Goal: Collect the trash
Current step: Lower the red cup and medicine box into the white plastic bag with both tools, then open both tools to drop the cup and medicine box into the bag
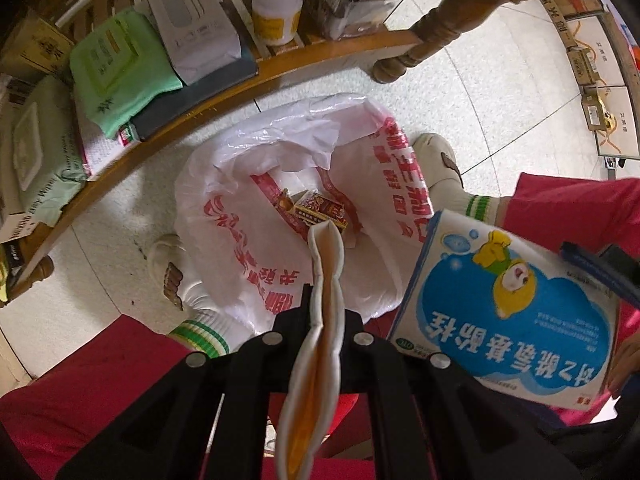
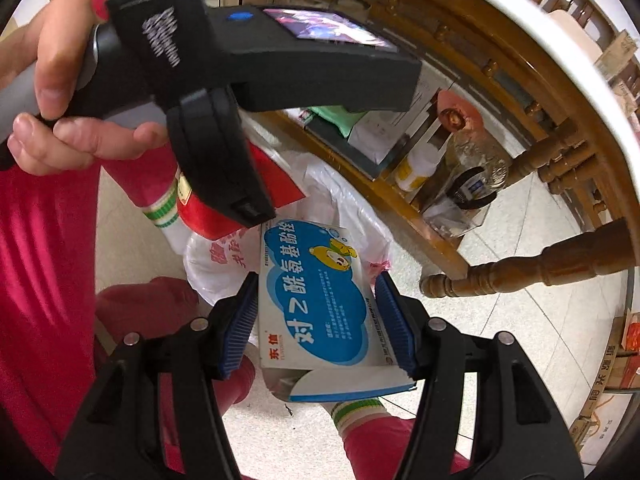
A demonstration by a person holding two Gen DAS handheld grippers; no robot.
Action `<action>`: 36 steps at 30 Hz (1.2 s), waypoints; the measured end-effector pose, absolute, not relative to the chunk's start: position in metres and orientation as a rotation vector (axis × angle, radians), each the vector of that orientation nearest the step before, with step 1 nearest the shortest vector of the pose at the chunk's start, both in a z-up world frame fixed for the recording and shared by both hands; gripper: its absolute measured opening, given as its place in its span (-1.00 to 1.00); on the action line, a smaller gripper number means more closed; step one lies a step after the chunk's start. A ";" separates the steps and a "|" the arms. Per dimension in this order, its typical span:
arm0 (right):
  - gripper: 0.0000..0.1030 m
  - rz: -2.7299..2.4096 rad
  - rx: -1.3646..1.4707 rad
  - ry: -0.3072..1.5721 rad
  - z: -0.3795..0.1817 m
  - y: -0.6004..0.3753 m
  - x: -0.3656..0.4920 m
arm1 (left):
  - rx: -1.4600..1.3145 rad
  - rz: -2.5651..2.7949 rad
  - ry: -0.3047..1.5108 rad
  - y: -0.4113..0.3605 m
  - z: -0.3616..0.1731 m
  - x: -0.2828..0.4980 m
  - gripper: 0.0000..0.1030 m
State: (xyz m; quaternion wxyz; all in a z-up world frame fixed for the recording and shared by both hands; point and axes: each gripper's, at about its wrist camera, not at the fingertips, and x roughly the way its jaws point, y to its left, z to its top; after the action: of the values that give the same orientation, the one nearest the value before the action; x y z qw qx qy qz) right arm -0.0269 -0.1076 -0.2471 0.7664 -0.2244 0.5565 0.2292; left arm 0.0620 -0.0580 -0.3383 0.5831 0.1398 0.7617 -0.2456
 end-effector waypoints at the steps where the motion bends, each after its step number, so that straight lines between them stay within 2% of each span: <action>1: 0.12 0.501 -0.484 1.221 -0.253 -0.107 -0.025 | 0.321 -0.574 1.791 -0.058 -0.345 0.064 -0.89; 18: 0.13 0.510 -0.468 1.400 -0.348 -0.106 -0.004 | 0.319 -0.541 1.918 -0.065 -0.411 0.088 -0.89; 26: 0.18 0.530 -0.436 1.435 -0.365 -0.103 -0.002 | 0.324 -0.526 1.958 -0.067 -0.427 0.091 -0.85; 27: 0.25 0.531 -0.426 1.435 -0.366 -0.103 -0.001 | 0.324 -0.514 1.970 -0.066 -0.430 0.092 -0.74; 28: 0.37 0.532 -0.418 1.439 -0.367 -0.104 0.000 | 0.321 -0.503 1.974 -0.065 -0.432 0.094 -0.51; 29: 0.46 0.534 -0.415 1.439 -0.367 -0.104 0.000 | 0.321 -0.491 1.974 -0.064 -0.434 0.096 -0.36; 30: 0.56 0.533 -0.417 1.435 -0.367 -0.104 0.001 | 0.322 -0.487 1.972 -0.064 -0.434 0.096 -0.07; 31: 0.56 0.531 -0.422 1.430 -0.367 -0.104 0.001 | 0.321 -0.485 1.972 -0.063 -0.434 0.097 0.17; 36: 0.56 0.525 -0.411 1.430 -0.364 -0.104 0.002 | 0.300 -0.490 1.970 -0.061 -0.432 0.099 0.25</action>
State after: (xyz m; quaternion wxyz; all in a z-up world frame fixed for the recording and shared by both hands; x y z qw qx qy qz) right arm 0.0021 -0.1040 -0.3645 0.7046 -0.1849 0.6431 0.2360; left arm 0.0990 -0.0610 -0.4319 0.5181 0.1251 0.8211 -0.2043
